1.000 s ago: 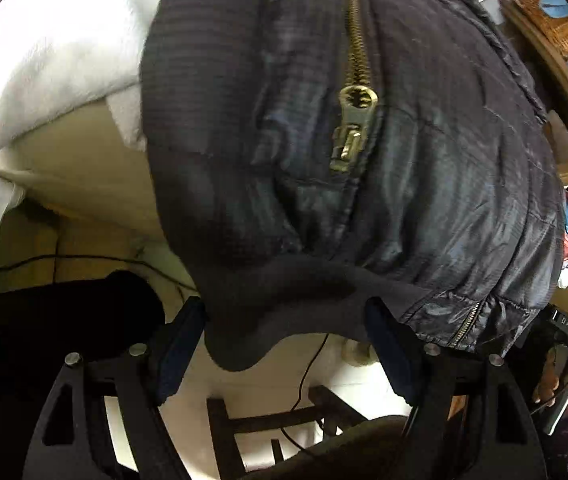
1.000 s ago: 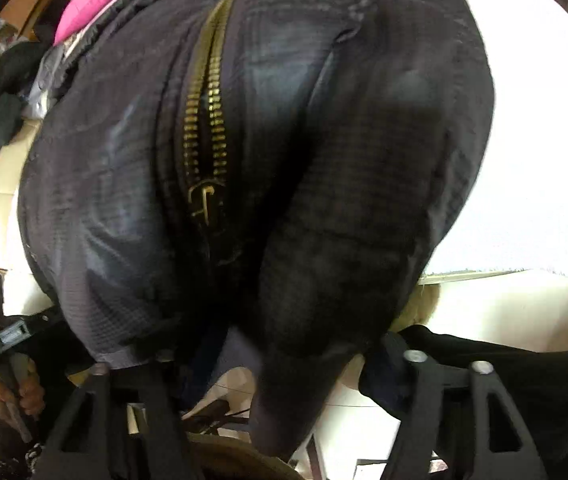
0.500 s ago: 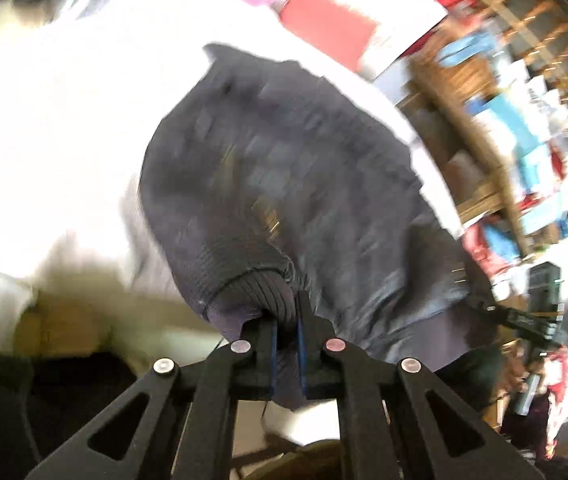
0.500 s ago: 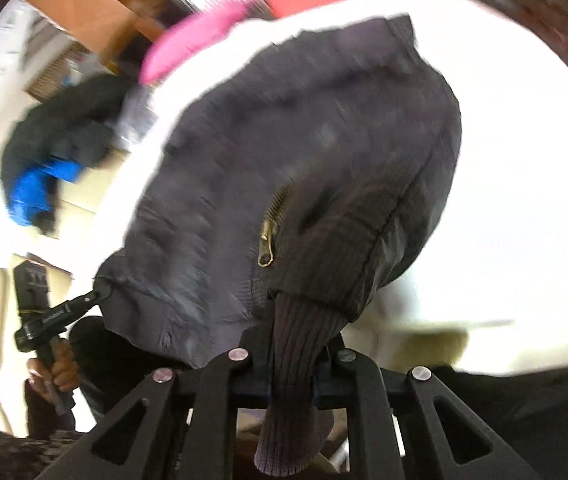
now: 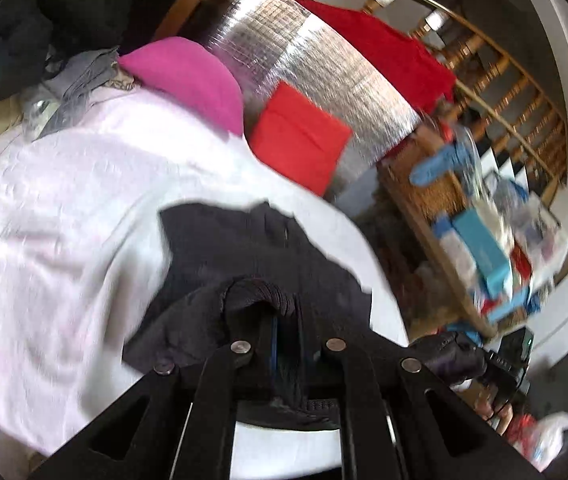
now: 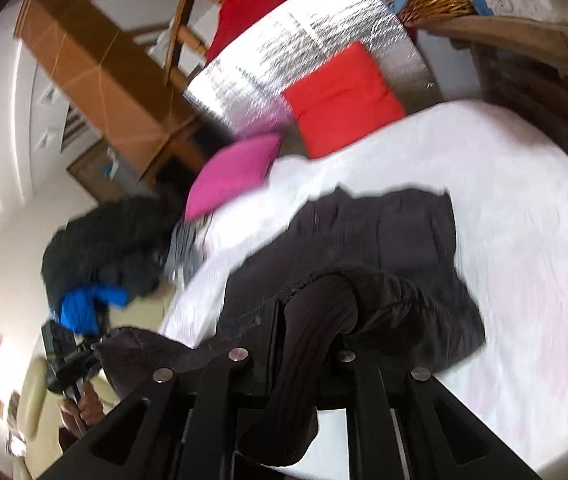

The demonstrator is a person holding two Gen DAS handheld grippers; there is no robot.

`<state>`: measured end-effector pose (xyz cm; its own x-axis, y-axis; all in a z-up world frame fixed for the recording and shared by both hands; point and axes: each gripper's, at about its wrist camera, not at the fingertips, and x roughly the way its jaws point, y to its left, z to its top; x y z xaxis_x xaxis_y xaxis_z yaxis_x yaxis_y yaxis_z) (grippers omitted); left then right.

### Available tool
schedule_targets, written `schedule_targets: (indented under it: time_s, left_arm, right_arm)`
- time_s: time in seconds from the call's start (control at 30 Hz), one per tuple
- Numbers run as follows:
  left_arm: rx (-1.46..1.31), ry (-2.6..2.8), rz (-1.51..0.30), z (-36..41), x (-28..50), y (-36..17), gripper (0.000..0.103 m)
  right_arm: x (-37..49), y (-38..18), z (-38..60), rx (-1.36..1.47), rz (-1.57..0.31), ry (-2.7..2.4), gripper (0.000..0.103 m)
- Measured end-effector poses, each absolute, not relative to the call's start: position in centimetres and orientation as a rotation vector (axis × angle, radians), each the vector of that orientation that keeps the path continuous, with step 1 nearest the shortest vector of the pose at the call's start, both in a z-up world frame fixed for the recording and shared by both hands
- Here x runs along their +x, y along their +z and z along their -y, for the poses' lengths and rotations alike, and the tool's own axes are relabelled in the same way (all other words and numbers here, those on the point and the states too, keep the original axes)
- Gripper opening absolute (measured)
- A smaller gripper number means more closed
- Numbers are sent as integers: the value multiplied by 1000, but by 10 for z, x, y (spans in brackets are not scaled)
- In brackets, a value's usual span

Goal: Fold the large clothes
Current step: 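Lower the folded hem onto the jacket and open both grippers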

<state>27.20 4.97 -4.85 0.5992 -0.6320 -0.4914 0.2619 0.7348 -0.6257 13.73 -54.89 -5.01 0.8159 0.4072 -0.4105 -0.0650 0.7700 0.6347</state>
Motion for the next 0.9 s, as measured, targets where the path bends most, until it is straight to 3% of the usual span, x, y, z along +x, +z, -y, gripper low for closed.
schedule_targets:
  time_s: [0.27, 0.5, 0.9]
  left_arm:
    - [-562, -490, -789, -20, 436, -44, 8]
    - [-554, -443, -894, 9, 556, -100, 8]
    - [-603, -420, -992, 28, 631, -191, 13]
  right_arm:
    - [309, -40, 570, 727, -528, 194, 11]
    - [452, -92, 595, 788, -582, 101, 11]
    - [531, -199, 628, 1005, -656, 72, 13]
